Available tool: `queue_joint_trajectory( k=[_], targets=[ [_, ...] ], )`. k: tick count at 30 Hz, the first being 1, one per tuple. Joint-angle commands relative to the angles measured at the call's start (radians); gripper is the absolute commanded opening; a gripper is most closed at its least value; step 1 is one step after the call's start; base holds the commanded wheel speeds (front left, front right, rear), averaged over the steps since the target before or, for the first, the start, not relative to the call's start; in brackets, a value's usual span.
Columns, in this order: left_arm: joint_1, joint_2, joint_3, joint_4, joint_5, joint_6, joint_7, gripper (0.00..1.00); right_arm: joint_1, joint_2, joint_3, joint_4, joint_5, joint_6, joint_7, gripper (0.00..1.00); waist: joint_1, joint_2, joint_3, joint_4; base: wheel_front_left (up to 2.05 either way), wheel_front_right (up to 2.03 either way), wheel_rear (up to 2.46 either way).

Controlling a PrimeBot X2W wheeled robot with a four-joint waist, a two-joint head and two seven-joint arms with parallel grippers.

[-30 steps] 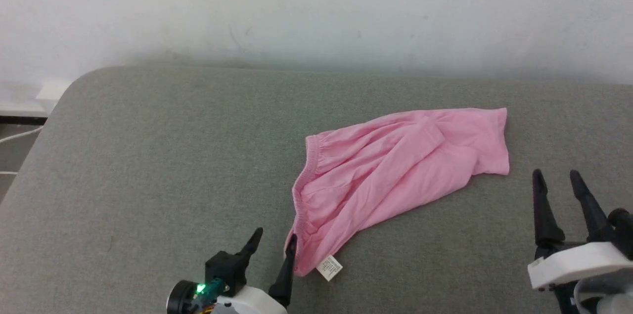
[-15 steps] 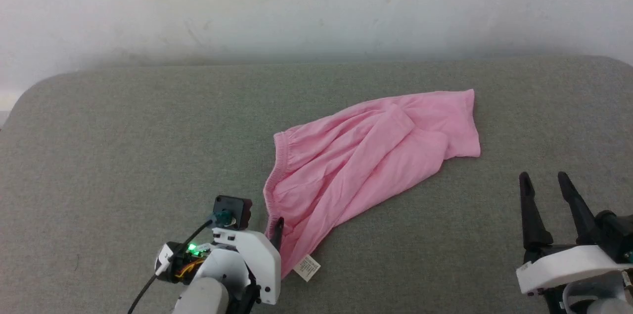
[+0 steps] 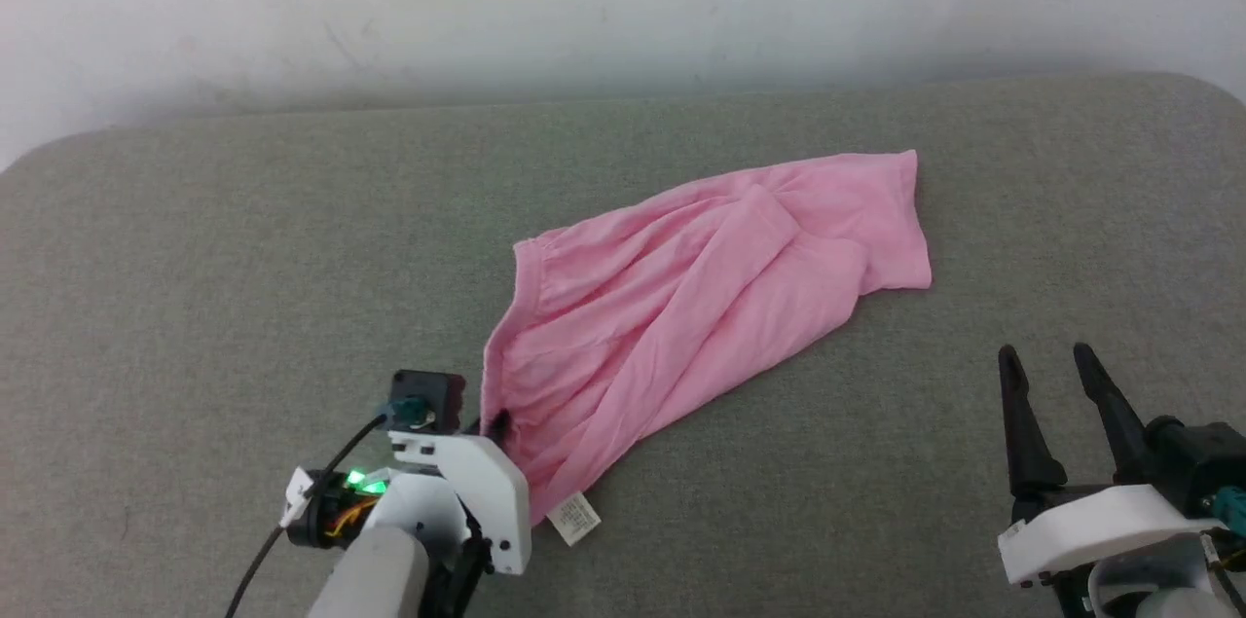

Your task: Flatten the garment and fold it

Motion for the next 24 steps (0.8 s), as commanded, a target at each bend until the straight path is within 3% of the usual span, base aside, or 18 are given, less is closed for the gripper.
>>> queue_joint_trajectory(
  k=[1, 8, 11, 12, 13, 16, 20, 24],
  targets=[
    [-0.008, 0.007, 0.022, -0.008, -0.006, 0.009, -0.057, 0.0, -0.002, 0.0, 0.003, -0.001, -0.009, -0.001, 0.005, 1.0, -0.0001, 0.0, -0.011, 0.017, 0.0, 0.0, 0.0],
    [0.014, 0.002, 0.097, -0.035, -0.043, 0.058, -0.213, 0.0, 0.013, -0.009, 0.011, 0.004, -0.008, -0.001, 0.043, 1.0, -0.0001, 0.0, -0.035, 0.059, 0.0, 0.0, 0.0],
    [0.051, -0.002, 0.112, -0.015, -0.059, 0.071, -0.233, 0.0, 0.027, -0.013, 0.026, 0.015, 0.002, -0.001, 0.093, 1.0, -0.0001, 0.0, -0.039, 0.083, 0.0, 0.0, 0.0],
    [0.062, -0.003, 0.108, -0.003, -0.062, 0.069, -0.228, 0.45, 0.031, -0.016, 0.031, 0.019, 0.004, -0.001, 0.111, 1.0, -0.0001, 0.0, -0.039, 0.092, 0.0, 0.0, 0.0],
    [0.07, -0.004, 0.104, 0.008, -0.064, 0.065, -0.23, 1.0, 0.033, -0.02, 0.037, 0.022, 0.007, -0.001, 0.127, 1.0, -0.0001, 0.0, -0.038, 0.102, 0.0, 0.0, 0.0],
    [0.076, -0.01, 0.095, 0.021, -0.069, 0.055, -0.274, 1.0, 0.025, -0.038, 0.065, 0.019, 0.023, -0.001, 0.167, 1.0, -0.0001, 0.0, -0.034, 0.132, 0.0, 0.0, 0.0],
    [0.068, -0.017, 0.08, 0.002, -0.065, 0.024, -0.412, 1.0, -0.029, -0.085, 0.109, -0.001, 0.069, -0.001, 0.241, 1.0, -0.0001, 0.0, -0.023, 0.177, 0.0, 0.0, 0.0],
    [0.062, -0.004, 0.034, -0.049, 0.013, 0.008, -0.532, 1.0, -0.139, -0.155, 0.176, -0.009, 0.137, -0.001, 0.362, 1.0, -0.0001, 0.0, -0.005, 0.224, 0.0, 0.0, 0.0]
  ],
)
